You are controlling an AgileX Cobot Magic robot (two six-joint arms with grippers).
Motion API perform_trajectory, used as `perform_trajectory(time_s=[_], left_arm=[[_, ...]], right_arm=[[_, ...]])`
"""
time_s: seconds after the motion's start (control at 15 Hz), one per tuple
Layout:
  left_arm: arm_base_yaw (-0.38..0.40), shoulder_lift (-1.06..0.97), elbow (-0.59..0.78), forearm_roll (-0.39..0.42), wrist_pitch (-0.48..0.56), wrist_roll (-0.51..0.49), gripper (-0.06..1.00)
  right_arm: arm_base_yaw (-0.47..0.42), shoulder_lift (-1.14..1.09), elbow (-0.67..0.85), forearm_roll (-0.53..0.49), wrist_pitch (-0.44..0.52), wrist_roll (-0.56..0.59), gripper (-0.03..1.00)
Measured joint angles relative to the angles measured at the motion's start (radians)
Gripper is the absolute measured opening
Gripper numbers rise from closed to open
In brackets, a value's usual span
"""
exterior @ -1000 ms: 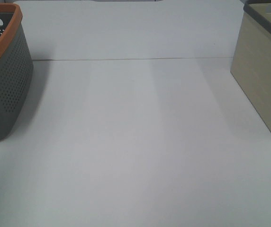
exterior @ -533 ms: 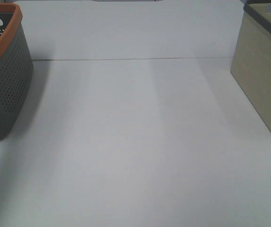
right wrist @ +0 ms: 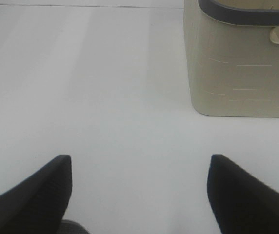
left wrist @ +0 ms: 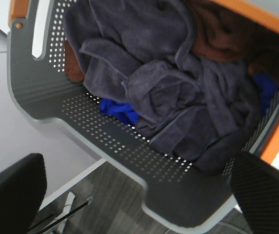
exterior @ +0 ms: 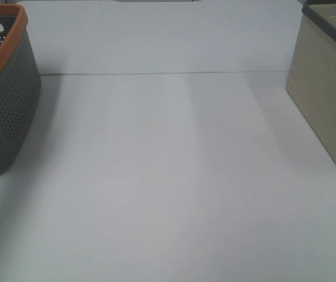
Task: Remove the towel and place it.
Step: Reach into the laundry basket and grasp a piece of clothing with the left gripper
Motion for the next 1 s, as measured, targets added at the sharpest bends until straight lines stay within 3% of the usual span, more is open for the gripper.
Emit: perform_trajectory(time_s=[0.27,0.47,1.0], left_arm=[[0.071,0.131,-0.003,0.002,-0.145,0.029,0.96],[0.114,0.217,-0.003,0.002,-0.184,0.090,0.94],[0.128,0.458,-0.003,-0.013,-0.401,0.181,0.92]], right_arm=[[0.000,0.000,0.000,0.000,0.000,0.000,0.76],[0.000,0.000,0.000,0.000,0.000,0.000,0.76],[0.000,0.000,0.000,0.000,0.000,0.000,0.76]])
